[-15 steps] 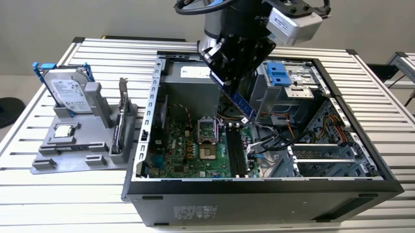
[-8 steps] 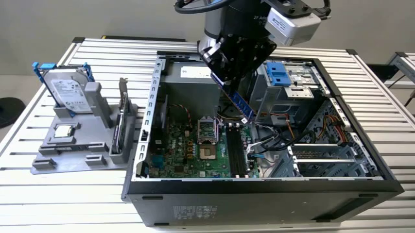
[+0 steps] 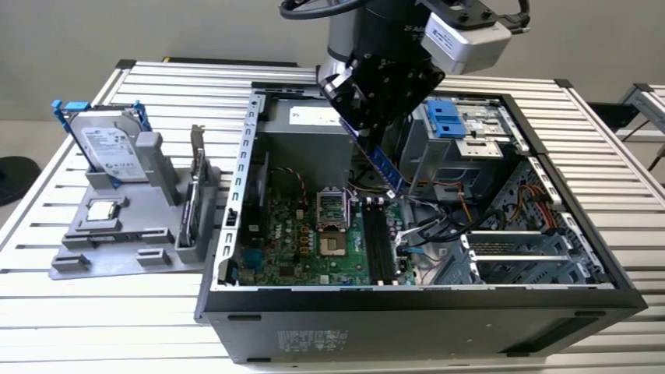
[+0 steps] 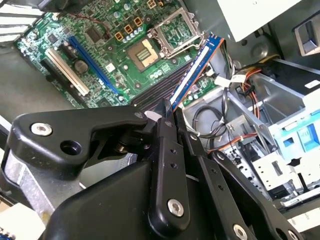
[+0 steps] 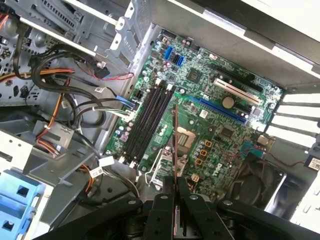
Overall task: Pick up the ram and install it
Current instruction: 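Insert the ram into the slot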
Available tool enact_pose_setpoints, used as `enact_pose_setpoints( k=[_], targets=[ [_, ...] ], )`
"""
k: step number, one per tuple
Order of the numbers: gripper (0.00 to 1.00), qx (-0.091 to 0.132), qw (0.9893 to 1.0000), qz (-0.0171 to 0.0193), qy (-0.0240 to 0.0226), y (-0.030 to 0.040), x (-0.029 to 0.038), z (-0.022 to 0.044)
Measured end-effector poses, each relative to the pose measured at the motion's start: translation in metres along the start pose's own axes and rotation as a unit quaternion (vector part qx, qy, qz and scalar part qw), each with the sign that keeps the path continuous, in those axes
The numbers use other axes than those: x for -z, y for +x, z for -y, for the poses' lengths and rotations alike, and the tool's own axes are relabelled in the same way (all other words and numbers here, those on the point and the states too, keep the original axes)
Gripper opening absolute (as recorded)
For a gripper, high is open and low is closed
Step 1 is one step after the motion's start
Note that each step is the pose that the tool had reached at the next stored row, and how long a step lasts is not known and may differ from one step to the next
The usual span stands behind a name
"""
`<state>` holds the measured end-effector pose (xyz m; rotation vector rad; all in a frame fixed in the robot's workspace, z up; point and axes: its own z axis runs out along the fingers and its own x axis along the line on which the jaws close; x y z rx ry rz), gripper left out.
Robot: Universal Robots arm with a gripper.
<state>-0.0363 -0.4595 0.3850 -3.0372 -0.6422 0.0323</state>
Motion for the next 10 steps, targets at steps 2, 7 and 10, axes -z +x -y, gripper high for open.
enact_pose_setpoints(
  k=[2, 7, 10],
  targets=[
    [0.0, -0.006, 1.0, -0.0002, 0.0001, 0.0, 0.0, 0.0],
    [0.0, -0.019, 0.9998, -0.0008, 0.0002, 0.0, -0.0002, 0.0],
    [0.0, -0.026, 0.9996, -0.0011, 0.0003, 0.0, -0.0002, 0.0]
  ],
)
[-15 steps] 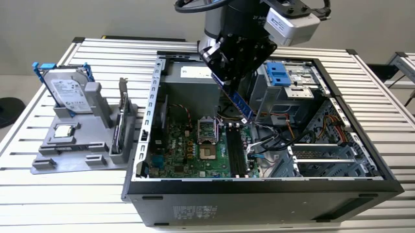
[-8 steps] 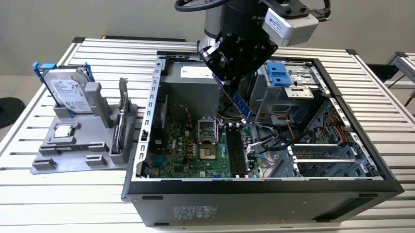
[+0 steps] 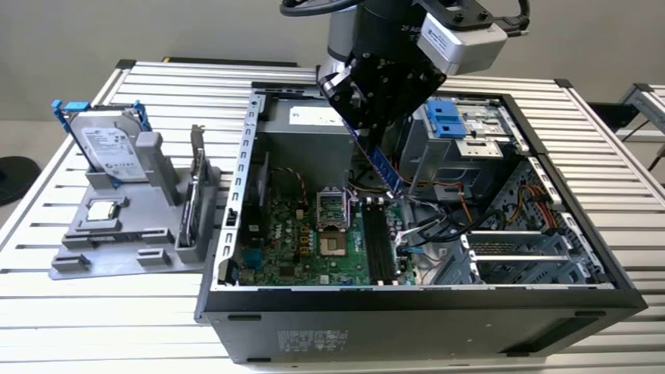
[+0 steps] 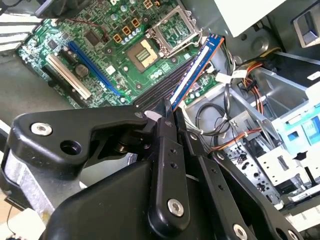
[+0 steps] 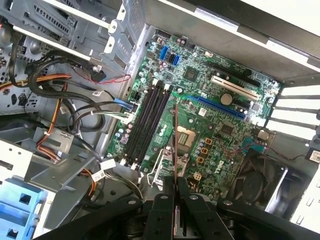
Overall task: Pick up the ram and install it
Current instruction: 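Insert the ram into the slot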
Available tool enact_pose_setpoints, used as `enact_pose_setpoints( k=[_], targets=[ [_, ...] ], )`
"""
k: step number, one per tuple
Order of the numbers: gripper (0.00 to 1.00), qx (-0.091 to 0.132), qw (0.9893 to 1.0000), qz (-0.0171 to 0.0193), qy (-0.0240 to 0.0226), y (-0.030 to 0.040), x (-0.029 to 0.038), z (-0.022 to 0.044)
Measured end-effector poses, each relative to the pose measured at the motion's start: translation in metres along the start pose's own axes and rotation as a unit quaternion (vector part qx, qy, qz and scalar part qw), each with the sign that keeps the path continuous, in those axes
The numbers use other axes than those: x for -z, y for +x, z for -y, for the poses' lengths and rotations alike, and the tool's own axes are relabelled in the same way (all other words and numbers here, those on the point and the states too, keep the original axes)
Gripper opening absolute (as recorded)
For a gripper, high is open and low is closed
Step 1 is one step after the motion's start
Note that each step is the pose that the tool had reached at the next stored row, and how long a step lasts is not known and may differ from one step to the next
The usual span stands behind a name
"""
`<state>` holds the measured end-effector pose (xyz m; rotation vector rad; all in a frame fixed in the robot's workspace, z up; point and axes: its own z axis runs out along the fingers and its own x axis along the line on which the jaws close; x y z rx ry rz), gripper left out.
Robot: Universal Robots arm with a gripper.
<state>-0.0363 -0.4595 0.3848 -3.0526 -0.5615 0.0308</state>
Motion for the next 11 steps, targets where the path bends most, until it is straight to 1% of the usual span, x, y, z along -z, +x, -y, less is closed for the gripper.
enact_pose_setpoints(
  k=[11],
  targets=[
    [0.0, -0.023, 0.9997, -0.0009, 0.0001, 0.0, -0.0006, 0.0]
  ],
)
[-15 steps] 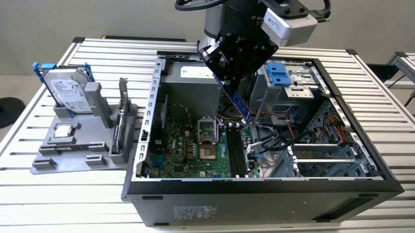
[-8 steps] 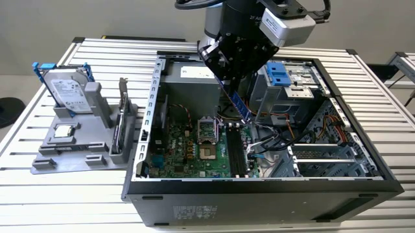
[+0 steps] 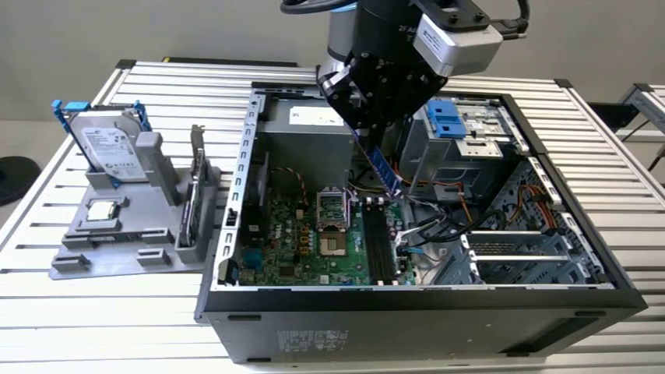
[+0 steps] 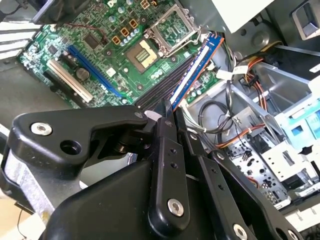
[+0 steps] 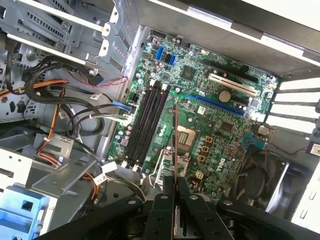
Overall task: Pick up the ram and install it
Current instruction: 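Insert the ram into the slot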
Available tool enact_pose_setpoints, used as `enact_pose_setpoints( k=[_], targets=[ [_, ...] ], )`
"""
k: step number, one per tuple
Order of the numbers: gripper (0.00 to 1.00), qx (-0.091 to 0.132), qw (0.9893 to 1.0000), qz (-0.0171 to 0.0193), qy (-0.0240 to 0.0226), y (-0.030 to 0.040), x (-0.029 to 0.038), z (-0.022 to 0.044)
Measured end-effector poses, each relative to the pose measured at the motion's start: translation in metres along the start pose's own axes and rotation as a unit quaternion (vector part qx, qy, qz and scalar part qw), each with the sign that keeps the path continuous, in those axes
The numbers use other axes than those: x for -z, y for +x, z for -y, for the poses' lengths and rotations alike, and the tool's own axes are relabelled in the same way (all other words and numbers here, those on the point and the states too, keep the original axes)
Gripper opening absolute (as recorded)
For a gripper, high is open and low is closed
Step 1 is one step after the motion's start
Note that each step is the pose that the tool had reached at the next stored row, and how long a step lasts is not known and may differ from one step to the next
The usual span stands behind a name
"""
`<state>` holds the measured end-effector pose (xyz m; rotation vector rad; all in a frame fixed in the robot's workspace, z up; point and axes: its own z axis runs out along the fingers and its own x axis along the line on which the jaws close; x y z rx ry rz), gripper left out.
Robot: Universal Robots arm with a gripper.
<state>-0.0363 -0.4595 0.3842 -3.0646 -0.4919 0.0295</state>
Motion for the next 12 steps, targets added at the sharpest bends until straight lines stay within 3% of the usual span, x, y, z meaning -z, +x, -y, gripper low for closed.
enact_pose_setpoints(
  k=[12],
  targets=[
    [0.0, -0.016, 0.9999, -0.0005, -0.0003, 0.0, -0.0009, 0.0]
  ],
)
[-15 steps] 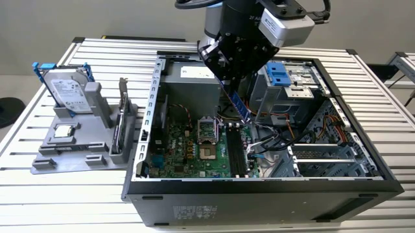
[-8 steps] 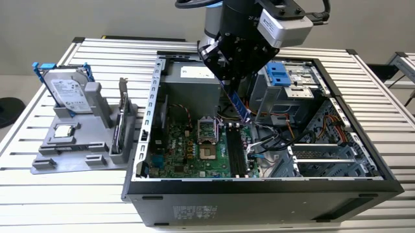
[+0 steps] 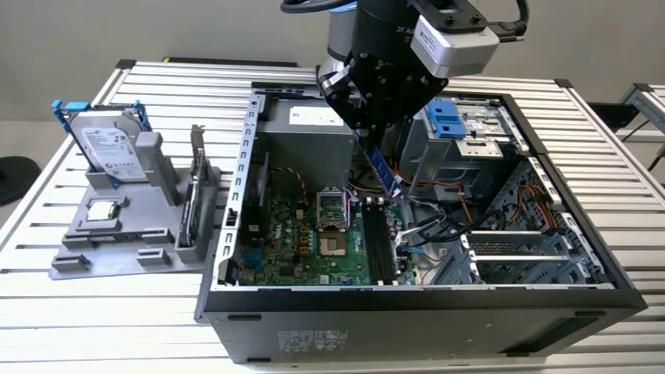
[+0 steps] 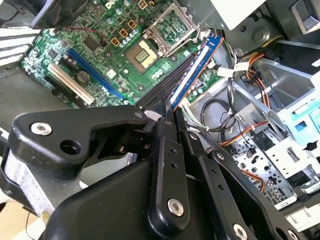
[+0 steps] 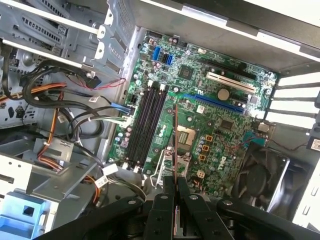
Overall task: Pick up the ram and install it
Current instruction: 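Insert the ram into the slot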
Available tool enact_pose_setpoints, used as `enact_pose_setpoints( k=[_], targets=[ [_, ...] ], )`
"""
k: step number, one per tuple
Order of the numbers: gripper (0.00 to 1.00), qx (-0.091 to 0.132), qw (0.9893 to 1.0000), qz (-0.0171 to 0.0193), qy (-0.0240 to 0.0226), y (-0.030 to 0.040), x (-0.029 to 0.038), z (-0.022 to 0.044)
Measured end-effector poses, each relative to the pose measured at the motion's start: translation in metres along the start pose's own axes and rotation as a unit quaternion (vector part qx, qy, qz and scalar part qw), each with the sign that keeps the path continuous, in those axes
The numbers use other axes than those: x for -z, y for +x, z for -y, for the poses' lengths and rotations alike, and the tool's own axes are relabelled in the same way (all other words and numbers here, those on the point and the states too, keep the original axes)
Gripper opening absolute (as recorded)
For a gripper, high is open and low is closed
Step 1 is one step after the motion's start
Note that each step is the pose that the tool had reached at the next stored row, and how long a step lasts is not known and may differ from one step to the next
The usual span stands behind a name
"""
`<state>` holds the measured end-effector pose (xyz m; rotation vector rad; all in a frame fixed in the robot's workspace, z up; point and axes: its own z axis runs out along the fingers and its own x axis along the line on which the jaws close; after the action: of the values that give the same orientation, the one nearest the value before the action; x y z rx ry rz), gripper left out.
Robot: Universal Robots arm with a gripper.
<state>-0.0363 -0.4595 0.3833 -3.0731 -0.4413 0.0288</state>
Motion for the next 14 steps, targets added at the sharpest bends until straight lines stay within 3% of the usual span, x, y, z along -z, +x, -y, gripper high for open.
enact_pose_setpoints(
  k=[14],
  targets=[
    [0.0, -0.014, 0.9999, -0.0002, -0.0008, 0.0, -0.0015, -0.0001]
  ],
)
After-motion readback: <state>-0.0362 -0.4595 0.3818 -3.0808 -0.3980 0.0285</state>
